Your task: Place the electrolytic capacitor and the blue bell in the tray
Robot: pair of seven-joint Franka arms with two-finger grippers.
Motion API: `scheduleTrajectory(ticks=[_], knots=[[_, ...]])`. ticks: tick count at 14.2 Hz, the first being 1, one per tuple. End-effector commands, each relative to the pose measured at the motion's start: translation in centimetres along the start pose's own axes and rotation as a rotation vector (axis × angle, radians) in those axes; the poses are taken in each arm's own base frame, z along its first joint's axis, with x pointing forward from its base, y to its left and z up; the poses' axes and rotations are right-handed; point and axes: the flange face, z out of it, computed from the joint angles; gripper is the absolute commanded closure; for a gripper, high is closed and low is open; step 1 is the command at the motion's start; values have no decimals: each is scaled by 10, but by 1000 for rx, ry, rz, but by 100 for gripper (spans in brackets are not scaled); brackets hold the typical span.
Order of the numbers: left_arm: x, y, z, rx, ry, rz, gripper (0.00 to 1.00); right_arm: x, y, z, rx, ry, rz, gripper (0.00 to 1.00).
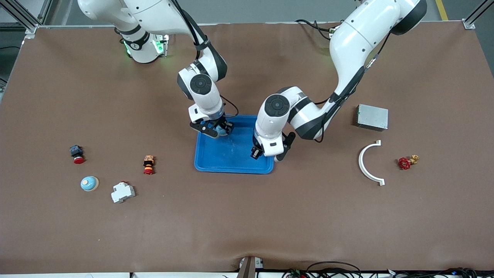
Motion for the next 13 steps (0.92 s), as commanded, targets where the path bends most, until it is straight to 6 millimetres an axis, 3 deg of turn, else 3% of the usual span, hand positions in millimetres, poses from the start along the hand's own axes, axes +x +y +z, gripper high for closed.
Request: scheduleTrajectory(ticks=[1,2,3,4,5,8,9,10,13], knots=[[-3,1,17,15,15,10,100,4,-4,14,-11,15,10,100],[-2,1,20,20,12,6,85,5,-4,14,-14,16,7,100],[-3,0,21,21,13,10,56,5,-4,14,-13,19,3,100],[-3,0,21,21,14,12,20,5,-4,14,-13,19,3,100],[-5,0,20,17,20,23,0,5,-4,15,-16,18,3,100],[4,6,7,-7,39,23,0,5,-3,16,-18,19,2,100],[9,10,-6,-21,48,23,0,6,-3,15,-17,19,7,92],[21,15,-19,-40,63,17,0,8,-2,16,-18,18,11,1],[53,24,-69,-53,112,13,0,6,-3,15,-17,19,8,0]])
